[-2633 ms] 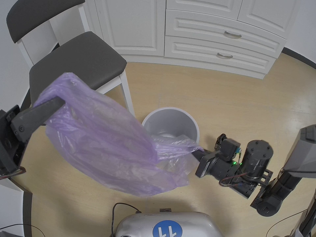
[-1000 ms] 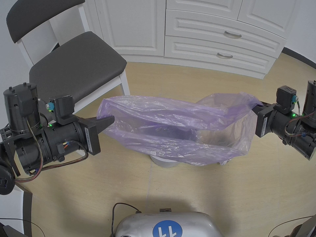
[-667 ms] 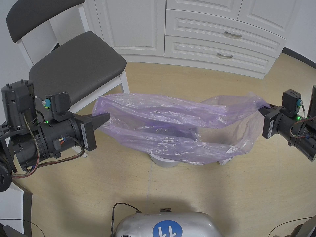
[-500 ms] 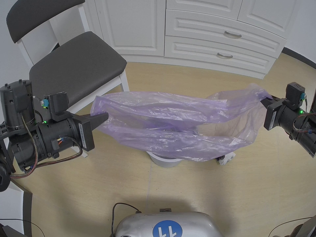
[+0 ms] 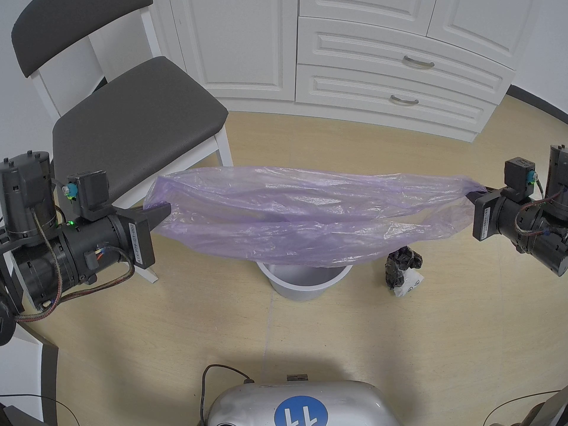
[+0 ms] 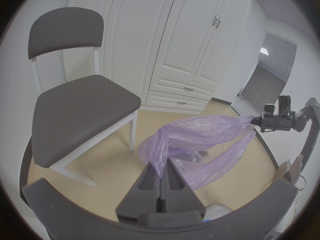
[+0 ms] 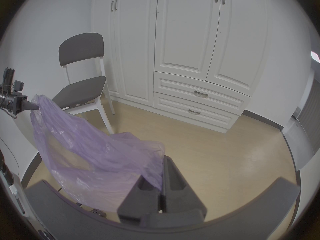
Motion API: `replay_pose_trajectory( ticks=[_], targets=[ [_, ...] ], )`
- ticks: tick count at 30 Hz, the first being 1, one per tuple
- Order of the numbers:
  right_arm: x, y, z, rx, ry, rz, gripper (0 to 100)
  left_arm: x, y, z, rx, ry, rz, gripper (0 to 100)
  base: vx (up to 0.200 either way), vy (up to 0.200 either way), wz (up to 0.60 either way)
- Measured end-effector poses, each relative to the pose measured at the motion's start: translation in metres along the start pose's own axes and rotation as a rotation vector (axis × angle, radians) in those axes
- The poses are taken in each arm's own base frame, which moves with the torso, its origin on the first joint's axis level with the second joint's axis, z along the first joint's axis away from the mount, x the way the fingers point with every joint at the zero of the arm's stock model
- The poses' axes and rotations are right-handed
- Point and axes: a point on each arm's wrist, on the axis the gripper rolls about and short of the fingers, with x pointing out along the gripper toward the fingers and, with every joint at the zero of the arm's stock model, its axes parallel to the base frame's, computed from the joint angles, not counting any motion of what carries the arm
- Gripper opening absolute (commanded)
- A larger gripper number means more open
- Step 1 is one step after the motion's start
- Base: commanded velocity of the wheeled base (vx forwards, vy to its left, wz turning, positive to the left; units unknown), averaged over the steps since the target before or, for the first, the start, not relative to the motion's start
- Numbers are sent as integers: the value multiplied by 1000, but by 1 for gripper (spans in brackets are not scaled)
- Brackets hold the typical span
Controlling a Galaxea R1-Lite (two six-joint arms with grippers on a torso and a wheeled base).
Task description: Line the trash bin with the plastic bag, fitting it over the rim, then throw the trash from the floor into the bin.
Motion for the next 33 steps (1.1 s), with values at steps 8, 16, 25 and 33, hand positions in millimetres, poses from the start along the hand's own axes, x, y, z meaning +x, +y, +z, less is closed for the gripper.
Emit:
replay_pose_trajectory(
  ticks=[8, 16, 25, 33],
  targets=[
    [-1, -2, 0, -6, 8, -35, 0, -2, 3, -1, 2, 2, 12, 0, 0, 0, 0],
    [-2, -1, -5, -41, 52, -47, 0, -2, 12, 0, -5, -2, 45, 0, 0, 0, 0],
    [-6, -3, -14, -111, 79, -49, 0, -2, 21, 1, -10, -10, 80, 0, 0, 0, 0],
    [-9, -8, -21, -164, 102, -63, 0, -2, 26, 3, -14, -21, 94, 0, 0, 0, 0]
  ],
)
